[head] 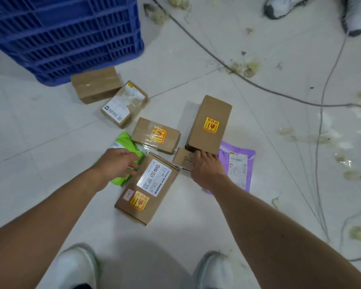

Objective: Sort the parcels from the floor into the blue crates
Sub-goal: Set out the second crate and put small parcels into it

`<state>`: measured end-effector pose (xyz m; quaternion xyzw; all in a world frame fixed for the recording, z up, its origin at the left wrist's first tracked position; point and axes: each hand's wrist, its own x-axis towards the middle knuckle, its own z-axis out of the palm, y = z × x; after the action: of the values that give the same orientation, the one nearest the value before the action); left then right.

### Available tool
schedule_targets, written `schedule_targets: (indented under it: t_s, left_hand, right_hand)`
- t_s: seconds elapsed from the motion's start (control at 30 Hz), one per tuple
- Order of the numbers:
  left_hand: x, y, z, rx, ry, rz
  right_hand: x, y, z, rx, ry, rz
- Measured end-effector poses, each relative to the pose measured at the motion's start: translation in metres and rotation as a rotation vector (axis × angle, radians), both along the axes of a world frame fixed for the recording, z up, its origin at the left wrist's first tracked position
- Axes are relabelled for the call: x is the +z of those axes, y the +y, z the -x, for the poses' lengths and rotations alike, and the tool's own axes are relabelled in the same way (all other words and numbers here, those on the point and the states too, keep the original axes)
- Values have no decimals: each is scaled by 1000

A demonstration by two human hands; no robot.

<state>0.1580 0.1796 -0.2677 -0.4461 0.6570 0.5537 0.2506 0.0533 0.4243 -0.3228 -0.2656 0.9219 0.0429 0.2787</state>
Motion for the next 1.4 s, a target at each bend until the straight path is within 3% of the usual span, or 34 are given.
schedule_targets:
  t_s: [0.27, 0.57, 0.7, 0.83, 0.97, 1.2, 1.4]
  left_hand:
    - [86, -1, -10, 14, -69, -32]
    - [291, 7, -22, -21, -12, -24]
    - [393, 19, -24, 29, 15, -37]
    - [481, 30, -36, 1, 91, 36]
    - [547, 24, -69, -34, 111, 152]
    - [621, 0, -126, 112, 149, 241]
    - [659, -29, -136, 60, 258, 351]
  right_hand:
    - [84, 8, -6, -321, -187, 81]
    - [299, 1, -19, -295, -237, 75]
    - [405, -6, -28, -580, -413, 200]
    - [503, -9, -48, -649, -551, 326]
    - [573, -11, -55, -640, -561, 371]
    - [648, -38, -71, -628, -631, 472]
    - [677, -90, -93, -547, -507, 590]
